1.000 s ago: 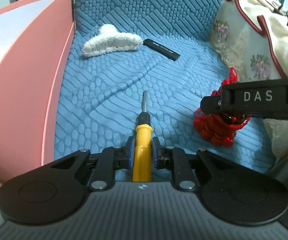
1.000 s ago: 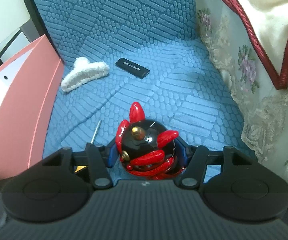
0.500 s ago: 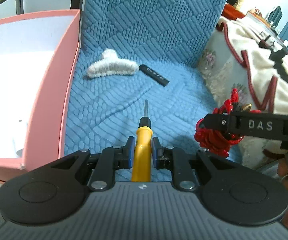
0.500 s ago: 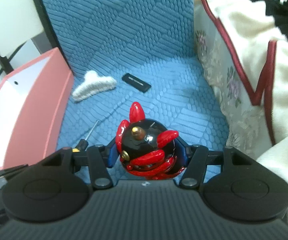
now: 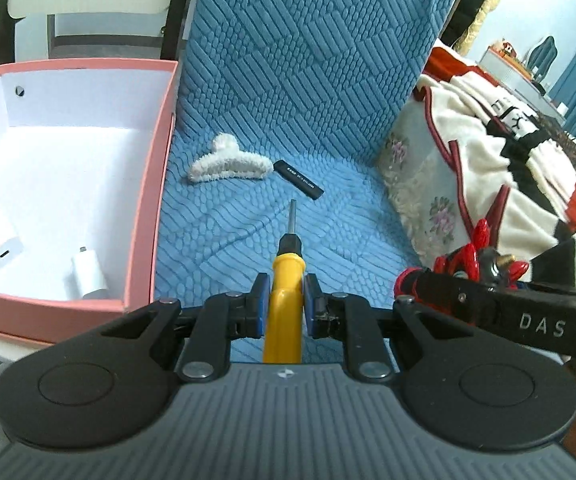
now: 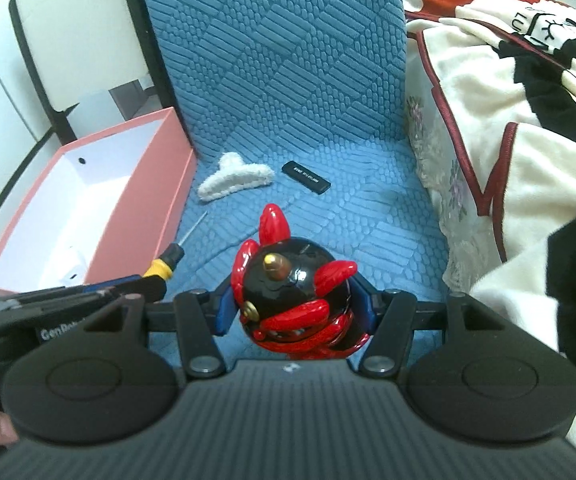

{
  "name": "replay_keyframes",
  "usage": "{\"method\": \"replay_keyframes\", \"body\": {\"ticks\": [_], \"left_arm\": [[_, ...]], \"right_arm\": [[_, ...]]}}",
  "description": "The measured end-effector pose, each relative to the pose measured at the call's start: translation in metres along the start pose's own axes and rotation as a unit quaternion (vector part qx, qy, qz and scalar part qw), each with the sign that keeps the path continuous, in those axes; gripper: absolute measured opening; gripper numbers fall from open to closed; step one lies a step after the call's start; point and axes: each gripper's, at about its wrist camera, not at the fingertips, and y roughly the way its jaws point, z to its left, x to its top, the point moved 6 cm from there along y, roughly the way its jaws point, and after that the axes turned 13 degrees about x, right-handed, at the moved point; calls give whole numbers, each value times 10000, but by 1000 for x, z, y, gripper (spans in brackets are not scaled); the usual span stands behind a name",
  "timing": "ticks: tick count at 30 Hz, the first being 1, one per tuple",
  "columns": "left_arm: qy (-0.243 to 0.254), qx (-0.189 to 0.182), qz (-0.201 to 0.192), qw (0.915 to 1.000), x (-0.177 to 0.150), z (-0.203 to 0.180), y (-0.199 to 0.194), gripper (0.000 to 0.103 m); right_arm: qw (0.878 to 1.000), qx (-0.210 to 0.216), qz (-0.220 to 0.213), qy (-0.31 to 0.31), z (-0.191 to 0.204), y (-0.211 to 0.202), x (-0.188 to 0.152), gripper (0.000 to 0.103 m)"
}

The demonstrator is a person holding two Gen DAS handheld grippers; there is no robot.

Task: Organize rigid objects
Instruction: 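Carry the screwdriver and red figurine over the pink box with both tools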

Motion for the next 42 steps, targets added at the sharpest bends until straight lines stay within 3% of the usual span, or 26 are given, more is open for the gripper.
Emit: {"method": "replay_keyframes", "body": {"ticks": [12,28,35,42], "left_arm": [[-82,112,-54,9999,5,26,-47,21],[-772,568,-392,9946,28,120,-103,21],[-1014,769,-422,9910,40,168,-96,21],[-1072,821,-163,9907,44,207,-67,21]], "right_arm": [[9991,253,35,-328,49,-18,-5,60],[9888,960,215,-1122,158,1,4,60],[9875,1035,379,-1127,181,28,7,60],[9872,989,525,-1136,194,60,13,60]]}}
